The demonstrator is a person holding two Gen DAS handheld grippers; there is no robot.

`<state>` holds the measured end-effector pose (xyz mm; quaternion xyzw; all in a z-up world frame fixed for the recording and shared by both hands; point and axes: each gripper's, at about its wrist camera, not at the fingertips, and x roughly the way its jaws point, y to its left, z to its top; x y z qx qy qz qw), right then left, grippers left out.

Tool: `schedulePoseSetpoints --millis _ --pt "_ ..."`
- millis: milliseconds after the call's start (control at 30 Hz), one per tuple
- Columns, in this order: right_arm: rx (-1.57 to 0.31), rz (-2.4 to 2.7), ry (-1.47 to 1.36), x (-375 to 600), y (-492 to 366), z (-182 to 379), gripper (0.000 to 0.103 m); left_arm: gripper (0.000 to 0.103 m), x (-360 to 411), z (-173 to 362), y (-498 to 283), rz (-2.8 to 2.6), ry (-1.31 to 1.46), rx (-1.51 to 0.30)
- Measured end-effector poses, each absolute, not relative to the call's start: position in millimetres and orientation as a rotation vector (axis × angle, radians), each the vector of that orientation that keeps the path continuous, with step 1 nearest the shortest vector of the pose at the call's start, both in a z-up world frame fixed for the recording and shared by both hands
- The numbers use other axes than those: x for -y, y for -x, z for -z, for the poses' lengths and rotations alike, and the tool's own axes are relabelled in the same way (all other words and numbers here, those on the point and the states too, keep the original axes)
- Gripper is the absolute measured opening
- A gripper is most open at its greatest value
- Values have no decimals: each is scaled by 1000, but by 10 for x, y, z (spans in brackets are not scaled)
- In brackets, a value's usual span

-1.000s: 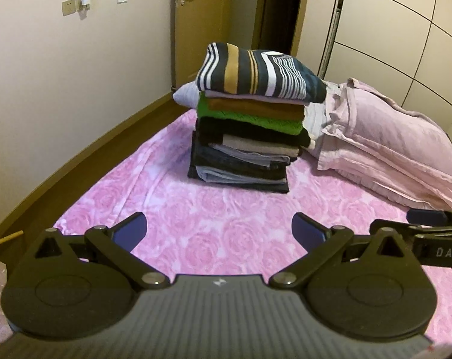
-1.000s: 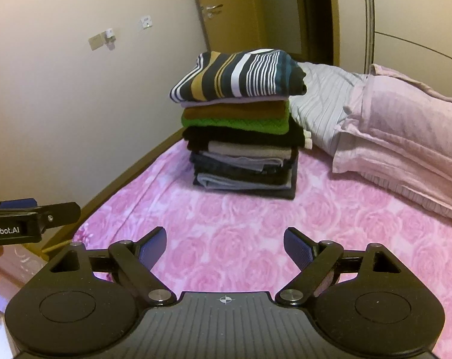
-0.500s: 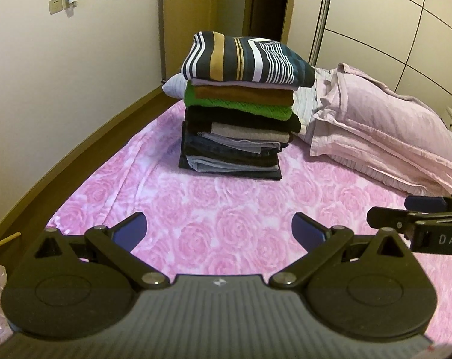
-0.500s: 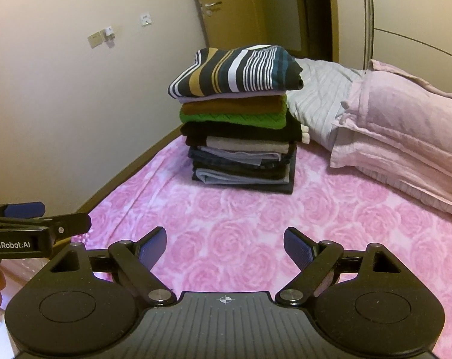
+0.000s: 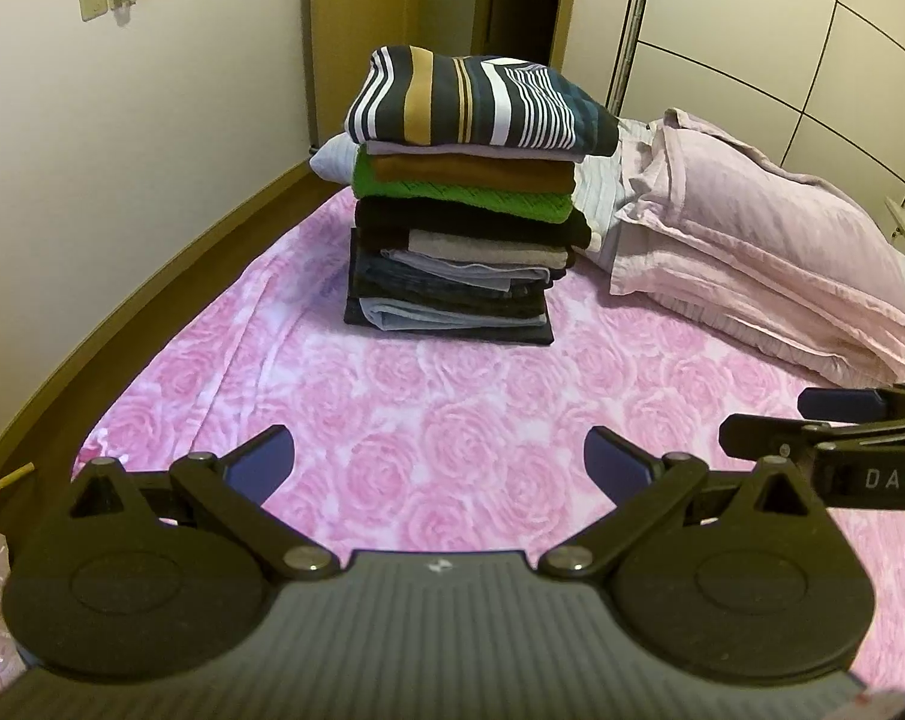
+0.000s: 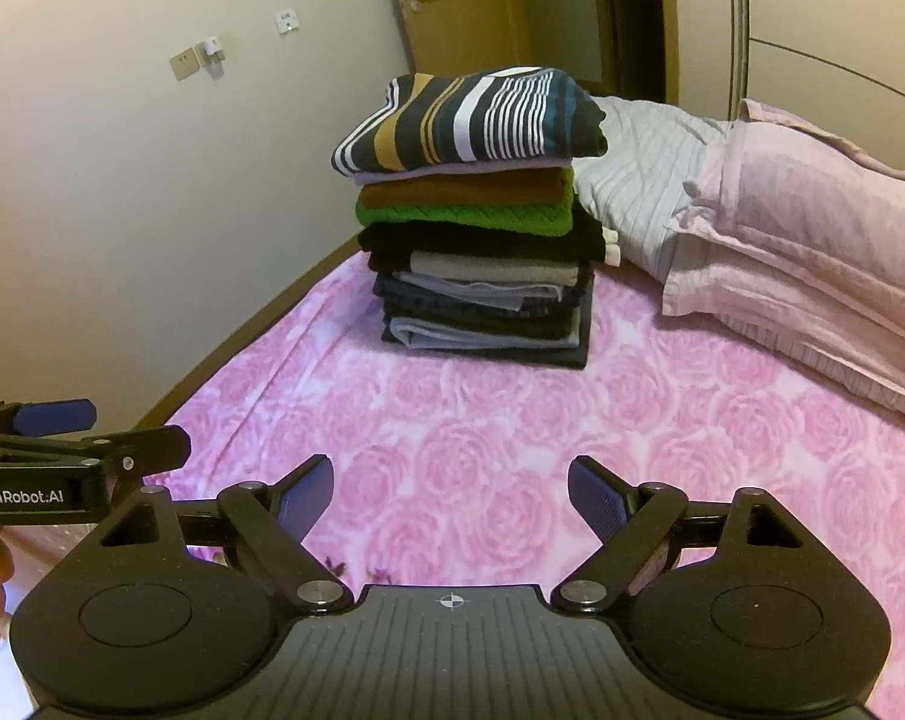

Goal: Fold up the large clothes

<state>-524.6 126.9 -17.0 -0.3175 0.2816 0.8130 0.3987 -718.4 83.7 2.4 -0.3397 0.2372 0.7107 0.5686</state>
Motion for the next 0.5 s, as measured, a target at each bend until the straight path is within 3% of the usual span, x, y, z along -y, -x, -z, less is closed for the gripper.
schedulePoseSetpoints --millis 500 --pt "-732 -2032 813 -1287 5226 210 83 101 -887 10 7156 -1656 796 -556"
